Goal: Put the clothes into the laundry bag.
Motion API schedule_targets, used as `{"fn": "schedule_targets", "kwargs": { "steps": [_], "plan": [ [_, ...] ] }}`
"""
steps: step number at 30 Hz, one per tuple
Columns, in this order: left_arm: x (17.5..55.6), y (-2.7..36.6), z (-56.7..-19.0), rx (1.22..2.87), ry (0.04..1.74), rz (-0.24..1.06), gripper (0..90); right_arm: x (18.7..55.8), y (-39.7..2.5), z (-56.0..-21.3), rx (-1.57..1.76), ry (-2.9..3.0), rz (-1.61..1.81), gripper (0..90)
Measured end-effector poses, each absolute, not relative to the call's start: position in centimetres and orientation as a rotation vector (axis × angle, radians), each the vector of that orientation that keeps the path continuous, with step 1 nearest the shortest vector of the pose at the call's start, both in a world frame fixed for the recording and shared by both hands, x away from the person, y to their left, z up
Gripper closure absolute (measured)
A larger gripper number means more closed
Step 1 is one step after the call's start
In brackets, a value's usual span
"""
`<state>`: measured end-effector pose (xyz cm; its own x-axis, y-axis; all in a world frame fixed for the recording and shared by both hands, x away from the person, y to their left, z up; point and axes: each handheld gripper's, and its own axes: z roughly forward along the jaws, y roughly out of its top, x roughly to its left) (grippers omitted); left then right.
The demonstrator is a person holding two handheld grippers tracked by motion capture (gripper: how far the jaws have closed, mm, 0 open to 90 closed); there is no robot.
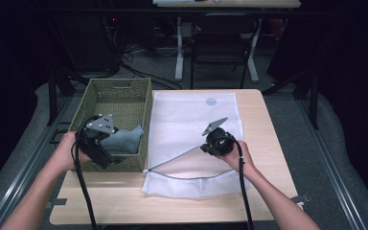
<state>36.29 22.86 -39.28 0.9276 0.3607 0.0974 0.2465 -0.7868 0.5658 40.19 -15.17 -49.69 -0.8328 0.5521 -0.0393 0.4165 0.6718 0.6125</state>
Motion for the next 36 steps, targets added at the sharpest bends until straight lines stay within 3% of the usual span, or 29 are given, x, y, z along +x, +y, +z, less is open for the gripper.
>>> {"fn": "schedule_targets", "kwargs": {
  "steps": [14, 25, 36],
  "plan": [
    [40.1, 23.3, -39.6, 2.652, 0.439, 0.258, 0.0, 40.1, -15.2, -49.7, 0.768, 2.668, 0.891, 87.9],
    [42.5, 23.7, -41.9, 2.746, 0.525, 0.209, 0.7, 40.0, -15.1, -49.8, 0.776, 2.669, 0.883, 87.9],
    [44.3, 23.9, -44.5, 2.808, 0.57, 0.135, 13.3, 40.0, -15.1, -49.7, 0.766, 2.668, 0.881, 87.8]
  ]
}}
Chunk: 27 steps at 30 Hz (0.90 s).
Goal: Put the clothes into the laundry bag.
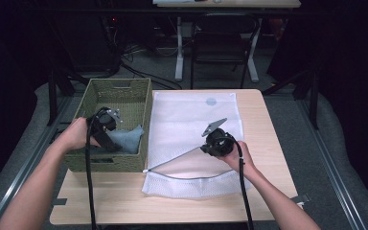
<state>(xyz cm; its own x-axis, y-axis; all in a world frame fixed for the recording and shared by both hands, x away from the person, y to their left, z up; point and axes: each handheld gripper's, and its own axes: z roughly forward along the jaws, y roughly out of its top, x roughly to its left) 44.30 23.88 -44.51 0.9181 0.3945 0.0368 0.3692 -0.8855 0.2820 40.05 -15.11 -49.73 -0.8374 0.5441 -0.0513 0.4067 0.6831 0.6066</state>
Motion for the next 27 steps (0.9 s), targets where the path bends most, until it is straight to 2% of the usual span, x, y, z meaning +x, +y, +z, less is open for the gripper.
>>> {"fn": "schedule_targets", "kwargs": {
  "steps": [8, 17, 27],
  "plan": [
    [44.8, 24.0, -45.6, 2.823, 0.582, 0.106, 19.1, 40.0, -15.1, -49.7, 0.769, 2.669, 0.88, 87.8],
    [45.0, 24.0, -46.6, 2.833, 0.585, 0.1, 36.8, 40.0, -15.1, -49.7, 0.768, 2.668, 0.878, 87.8],
    [44.8, 24.0, -46.6, 2.836, 0.579, 0.081, 63.4, 39.9, -15.1, -49.6, 0.769, 2.663, 0.878, 87.8]
  ]
}}
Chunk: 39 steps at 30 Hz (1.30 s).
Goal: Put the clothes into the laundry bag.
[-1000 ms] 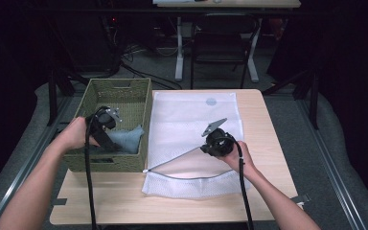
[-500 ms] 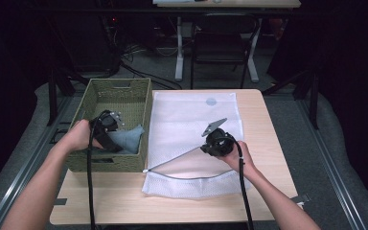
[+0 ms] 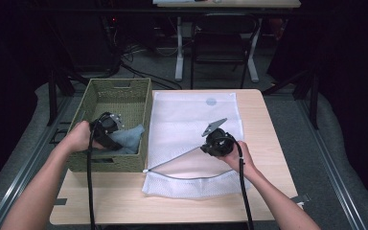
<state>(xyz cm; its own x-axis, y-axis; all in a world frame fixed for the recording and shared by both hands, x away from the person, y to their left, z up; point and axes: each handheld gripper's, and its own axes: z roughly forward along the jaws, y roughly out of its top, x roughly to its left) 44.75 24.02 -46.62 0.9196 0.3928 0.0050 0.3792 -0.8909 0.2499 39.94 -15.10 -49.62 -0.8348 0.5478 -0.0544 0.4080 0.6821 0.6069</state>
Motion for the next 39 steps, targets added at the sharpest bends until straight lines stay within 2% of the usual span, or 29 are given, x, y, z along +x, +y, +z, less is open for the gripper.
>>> {"fn": "schedule_targets", "kwargs": {
  "steps": [7, 39],
  "plan": [
    [44.7, 24.2, -46.1, 2.843, 0.579, 0.089, 68.9, 40.0, -15.2, -49.6, 0.769, 2.662, 0.879, 87.8],
    [44.0, 24.9, -41.0, 2.839, 0.653, 0.217, 70.0, 40.0, -15.3, -49.5, 0.767, 2.656, 0.892, 87.8]
  ]
}}
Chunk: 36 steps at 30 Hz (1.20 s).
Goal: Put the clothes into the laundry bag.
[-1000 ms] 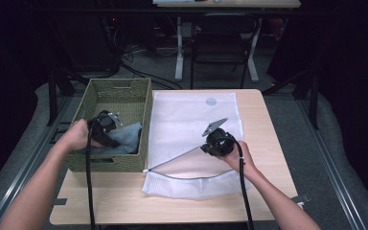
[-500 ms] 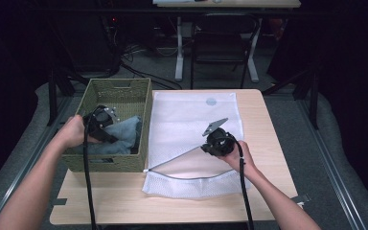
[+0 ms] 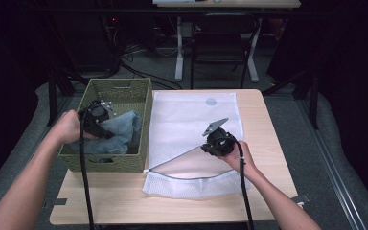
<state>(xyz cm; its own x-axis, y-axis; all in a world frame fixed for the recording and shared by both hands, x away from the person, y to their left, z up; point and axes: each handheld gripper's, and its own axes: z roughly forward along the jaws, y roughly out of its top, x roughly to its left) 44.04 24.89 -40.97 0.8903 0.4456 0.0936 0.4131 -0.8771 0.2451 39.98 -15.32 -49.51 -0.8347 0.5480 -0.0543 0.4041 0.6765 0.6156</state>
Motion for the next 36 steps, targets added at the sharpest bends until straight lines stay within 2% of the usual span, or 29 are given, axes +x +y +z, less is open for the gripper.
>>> {"fn": "schedule_targets", "kwargs": {
  "steps": [13, 36],
  "plan": [
    [43.7, 24.9, -38.4, 2.813, 0.715, 0.274, 70.2, 40.0, -15.4, -49.6, 0.773, 2.66, 0.887, 87.8],
    [42.0, 23.9, -33.8, 2.809, 0.688, 0.336, 70.3, 40.0, -15.5, -49.6, 0.775, 2.658, 0.886, 87.9]
  ]
}}
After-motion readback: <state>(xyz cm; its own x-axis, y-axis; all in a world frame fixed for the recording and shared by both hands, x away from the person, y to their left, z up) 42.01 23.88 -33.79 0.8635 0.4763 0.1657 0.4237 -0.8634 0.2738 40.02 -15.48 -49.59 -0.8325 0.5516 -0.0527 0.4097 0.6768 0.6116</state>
